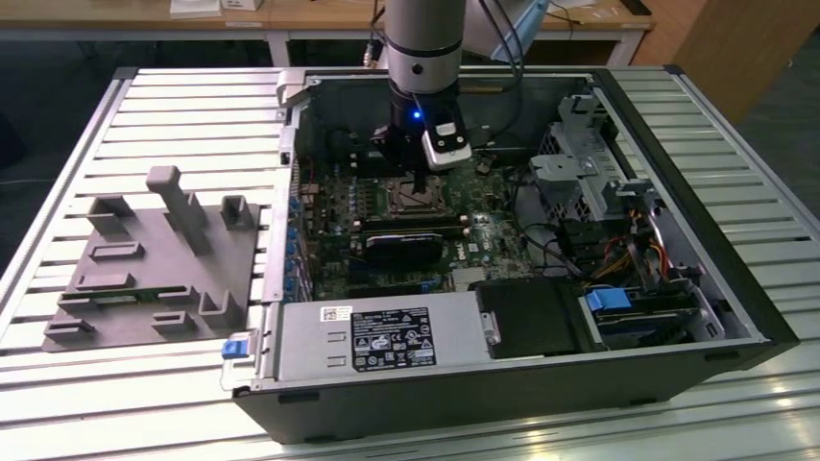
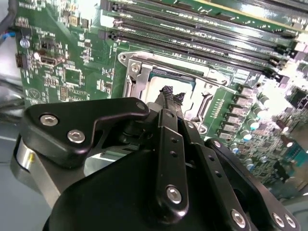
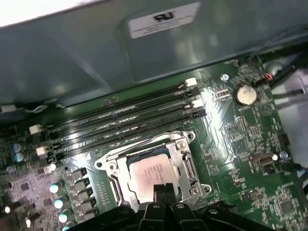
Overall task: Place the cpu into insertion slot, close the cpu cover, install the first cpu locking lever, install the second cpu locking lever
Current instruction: 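Install the first cpu locking lever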
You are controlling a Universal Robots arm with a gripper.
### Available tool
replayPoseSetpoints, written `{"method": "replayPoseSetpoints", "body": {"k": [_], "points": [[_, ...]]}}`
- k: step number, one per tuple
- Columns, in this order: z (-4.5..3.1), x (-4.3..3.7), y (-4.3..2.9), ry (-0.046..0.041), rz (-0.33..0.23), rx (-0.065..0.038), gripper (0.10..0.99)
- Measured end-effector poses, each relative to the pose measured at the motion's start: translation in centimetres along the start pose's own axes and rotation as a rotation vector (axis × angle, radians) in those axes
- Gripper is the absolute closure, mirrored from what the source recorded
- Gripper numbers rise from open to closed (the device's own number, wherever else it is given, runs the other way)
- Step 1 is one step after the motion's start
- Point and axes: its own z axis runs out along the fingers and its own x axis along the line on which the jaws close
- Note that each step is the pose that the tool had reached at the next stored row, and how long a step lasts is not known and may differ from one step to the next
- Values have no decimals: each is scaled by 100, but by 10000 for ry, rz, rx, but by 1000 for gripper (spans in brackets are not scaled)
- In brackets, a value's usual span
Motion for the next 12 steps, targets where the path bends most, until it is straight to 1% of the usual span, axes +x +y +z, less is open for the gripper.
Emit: {"method": "replayPoseSetpoints", "body": {"k": [4,12], "points": [[-23,-1,1,1,-22,-1,984],[-179,-9,8,1,-22,1,984]]}}
